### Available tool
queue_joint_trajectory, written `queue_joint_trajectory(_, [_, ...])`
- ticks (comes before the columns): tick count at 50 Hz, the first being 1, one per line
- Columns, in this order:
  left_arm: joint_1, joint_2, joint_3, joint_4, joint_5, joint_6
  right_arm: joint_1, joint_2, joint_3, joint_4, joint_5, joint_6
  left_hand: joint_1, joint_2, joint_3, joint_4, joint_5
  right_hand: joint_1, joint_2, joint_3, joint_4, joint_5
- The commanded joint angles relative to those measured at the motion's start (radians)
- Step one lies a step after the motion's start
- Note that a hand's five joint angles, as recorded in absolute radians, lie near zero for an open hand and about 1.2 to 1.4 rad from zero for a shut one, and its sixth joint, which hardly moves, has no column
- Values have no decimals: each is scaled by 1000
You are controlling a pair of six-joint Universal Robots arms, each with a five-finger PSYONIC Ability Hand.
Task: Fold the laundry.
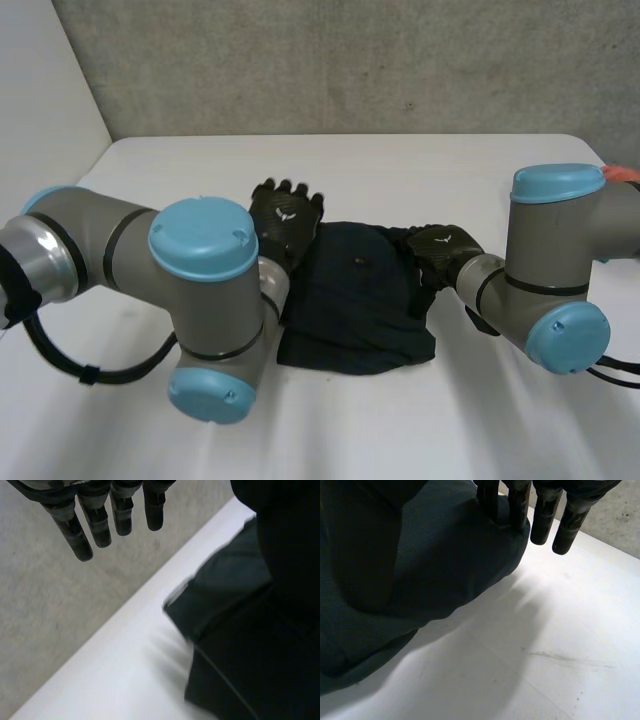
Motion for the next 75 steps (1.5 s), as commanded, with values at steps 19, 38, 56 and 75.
queue_joint_trajectory(19, [45,-103,9,-201,86,4,18,-79,37,1,-5,73,7,-2,-9,-4,-19,-9,-34,-37,-55,-57])
queue_joint_trajectory(38, [33,-9,6,-141,83,-6,22,-111,43,-43,34,37,-13,-22,-30,-24,-40,-9,-34,-37,-55,-57])
queue_joint_trajectory(56, [235,323,27,-242,619,-158,211,-370,539,-507,70,-89,2,-8,-15,-10,-25,-9,-34,-37,-55,-57])
queue_joint_trajectory(75, [263,328,70,-319,770,-224,271,-166,536,-673,106,-98,2,-8,-15,-10,-25,-9,-34,-37,-55,-57])
